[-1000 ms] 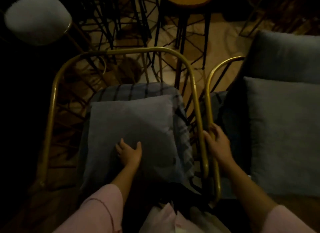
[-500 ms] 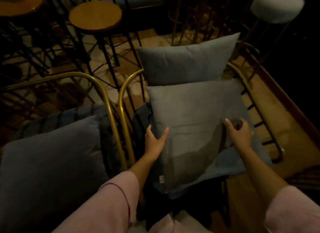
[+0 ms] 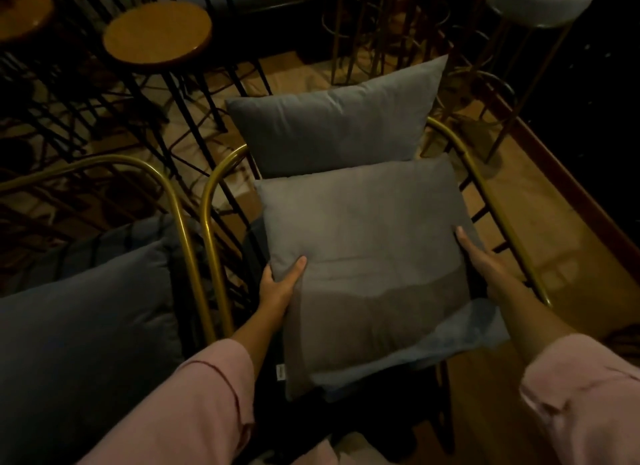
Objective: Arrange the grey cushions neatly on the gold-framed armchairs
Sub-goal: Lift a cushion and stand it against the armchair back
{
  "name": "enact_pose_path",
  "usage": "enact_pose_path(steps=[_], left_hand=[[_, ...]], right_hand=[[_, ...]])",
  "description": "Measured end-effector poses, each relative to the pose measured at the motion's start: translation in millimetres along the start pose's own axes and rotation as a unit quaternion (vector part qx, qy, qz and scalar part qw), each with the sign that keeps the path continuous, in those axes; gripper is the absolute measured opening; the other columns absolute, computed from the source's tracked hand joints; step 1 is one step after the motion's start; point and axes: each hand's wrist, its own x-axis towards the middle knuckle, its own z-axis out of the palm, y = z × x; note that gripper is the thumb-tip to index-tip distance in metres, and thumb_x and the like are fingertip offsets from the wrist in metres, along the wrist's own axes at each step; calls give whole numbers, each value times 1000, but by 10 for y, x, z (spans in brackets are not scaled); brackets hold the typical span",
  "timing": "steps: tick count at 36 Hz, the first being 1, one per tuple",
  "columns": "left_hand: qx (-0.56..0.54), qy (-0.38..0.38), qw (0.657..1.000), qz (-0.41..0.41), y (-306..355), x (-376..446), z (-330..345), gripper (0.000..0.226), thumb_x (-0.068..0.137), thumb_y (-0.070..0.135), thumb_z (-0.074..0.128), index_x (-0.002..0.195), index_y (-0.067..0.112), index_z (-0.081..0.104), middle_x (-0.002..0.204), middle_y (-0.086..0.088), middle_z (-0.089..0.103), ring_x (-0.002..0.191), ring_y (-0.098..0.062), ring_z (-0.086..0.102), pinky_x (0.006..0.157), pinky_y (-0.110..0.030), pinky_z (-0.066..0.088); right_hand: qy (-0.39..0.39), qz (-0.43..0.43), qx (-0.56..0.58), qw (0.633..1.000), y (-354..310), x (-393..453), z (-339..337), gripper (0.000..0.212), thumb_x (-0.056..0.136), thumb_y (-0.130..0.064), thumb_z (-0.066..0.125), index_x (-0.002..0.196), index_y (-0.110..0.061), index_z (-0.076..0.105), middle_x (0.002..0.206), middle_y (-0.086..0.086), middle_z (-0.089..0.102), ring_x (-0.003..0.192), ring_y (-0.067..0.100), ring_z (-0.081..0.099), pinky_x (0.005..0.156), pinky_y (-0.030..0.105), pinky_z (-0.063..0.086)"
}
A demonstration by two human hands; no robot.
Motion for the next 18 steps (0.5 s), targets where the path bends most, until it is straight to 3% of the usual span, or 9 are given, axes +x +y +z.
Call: enact_pose_path(steps=[2,6,7,10,12,15,18], left_hand=[[-32,7,999,-13,20,-4,-31,87,72,53,78,142,14,47,135,-8,60,109,-25,62,93,-37,52],[-46,71,996,-19,190,-12,-187,100,63,74,70,138,12,52,132,-8,61,115,-28,61,102,-43,49],[-53,83,995,-17,241,-20,-271,94,67,72,69,136,11,54,130,-8,62,113,-28,62,99,-40,50],[-40,115,993,-4,389,-7,-527,82,76,65,67,133,7,57,128,-9,63,114,-29,61,95,-37,50],[-28,147,988,19,474,-23,-812,80,77,65,66,129,6,61,129,-12,64,115,-30,61,101,-40,49],[-13,168,984,49,597,-99,-1288,78,78,69,61,127,8,64,128,-14,65,114,-30,62,103,-43,48],[-28,184,981,56,698,-225,-1753,79,78,71,58,129,11,62,124,-9,66,109,-29,62,95,-41,51]], right_hand=[[-34,-28,3,999,-71,-115,-36,105,52,-79,72,133,-14,59,125,10,64,107,33,64,90,43,52],[-126,-77,30,989,-130,-247,-18,55,84,-59,62,127,-25,56,111,0,66,95,20,64,87,38,50],[-149,-75,31,986,-120,-289,30,56,81,-63,64,123,-26,58,113,1,68,97,21,65,87,38,51],[-172,-58,45,982,-84,-328,162,87,55,-80,74,125,-29,63,123,3,70,108,26,69,99,45,52],[-197,-57,50,977,-117,-400,343,93,53,-79,76,130,-29,61,124,3,70,108,28,70,99,48,52],[-247,-80,43,965,-284,-674,769,87,50,-73,79,119,-23,66,119,4,72,107,29,69,99,49,51],[-259,-96,34,960,-442,-881,1209,103,41,-71,85,124,-13,65,118,8,73,105,31,70,98,50,52]])
